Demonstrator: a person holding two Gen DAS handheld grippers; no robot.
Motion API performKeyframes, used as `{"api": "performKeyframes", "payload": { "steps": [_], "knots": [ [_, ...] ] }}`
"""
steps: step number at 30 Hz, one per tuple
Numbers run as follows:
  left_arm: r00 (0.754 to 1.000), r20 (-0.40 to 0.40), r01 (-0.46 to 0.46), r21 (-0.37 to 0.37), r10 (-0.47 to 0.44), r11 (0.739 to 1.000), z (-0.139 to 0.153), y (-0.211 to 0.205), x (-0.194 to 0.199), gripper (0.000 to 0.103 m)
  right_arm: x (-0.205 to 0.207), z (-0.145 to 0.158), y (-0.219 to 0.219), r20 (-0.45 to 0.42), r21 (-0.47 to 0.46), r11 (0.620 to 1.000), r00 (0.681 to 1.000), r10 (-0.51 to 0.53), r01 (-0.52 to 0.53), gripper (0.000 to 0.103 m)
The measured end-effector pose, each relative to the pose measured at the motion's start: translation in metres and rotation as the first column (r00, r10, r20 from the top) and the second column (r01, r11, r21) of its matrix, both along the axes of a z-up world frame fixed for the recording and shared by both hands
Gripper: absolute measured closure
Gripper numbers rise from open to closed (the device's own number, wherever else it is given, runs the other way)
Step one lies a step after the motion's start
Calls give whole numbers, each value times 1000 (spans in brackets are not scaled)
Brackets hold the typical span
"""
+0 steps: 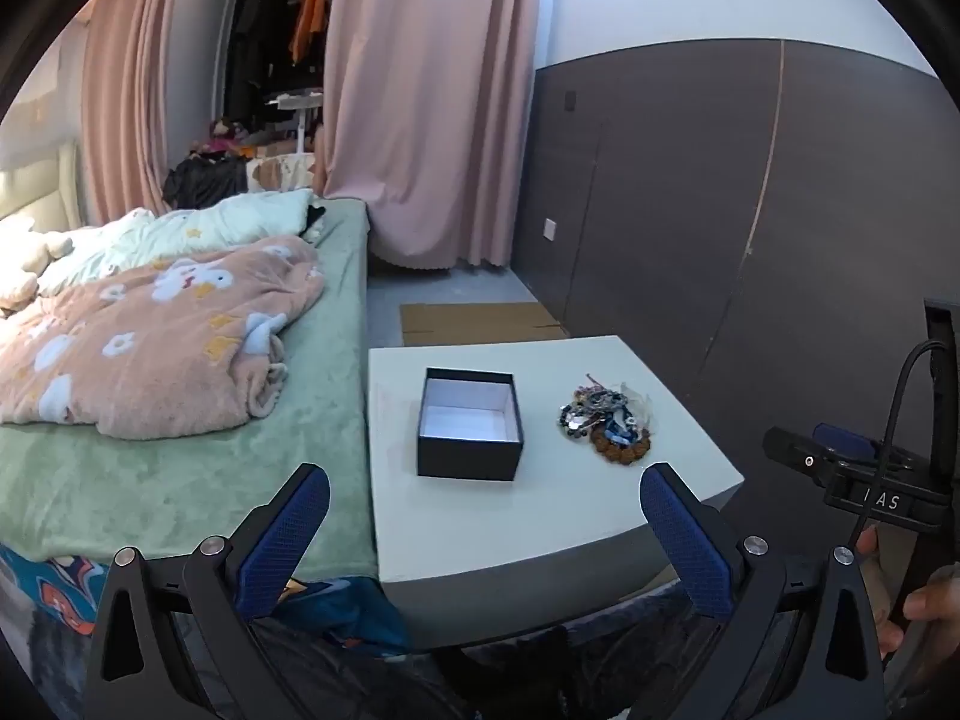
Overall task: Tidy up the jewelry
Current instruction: 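Move both tools toward the jewelry pile beside the black box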
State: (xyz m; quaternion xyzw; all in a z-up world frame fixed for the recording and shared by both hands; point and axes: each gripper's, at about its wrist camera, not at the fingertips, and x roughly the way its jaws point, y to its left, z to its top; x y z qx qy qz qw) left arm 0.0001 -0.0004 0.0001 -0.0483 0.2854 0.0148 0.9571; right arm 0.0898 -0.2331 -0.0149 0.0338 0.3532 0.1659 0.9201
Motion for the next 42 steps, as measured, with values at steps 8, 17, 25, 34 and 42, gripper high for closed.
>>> {"api": "performKeyframes", "payload": {
  "steps": [8,17,25,34,42],
  "knots": [
    [1000,21,20,1,-20,1000,-1,-20,0,0,-7,6,-12,47,-11,1000,999,-5,6,8],
    [999,37,32,-18,-31,999,10,-18,-5,0,-9,8,-14,54,-14,1000,999,1,0,8],
    [999,47,18,-12,-18,1000,10,-19,-5,0,-13,9,-13,67,-17,1000,998,6,-5,8],
    [999,51,21,-24,-19,999,10,-19,-6,0,-18,12,-18,108,-35,999,994,-21,25,8],
    [998,51,23,-24,-22,999,9,-27,-6,0,-21,11,-25,107,-41,998,994,-34,38,8]
  ]
}}
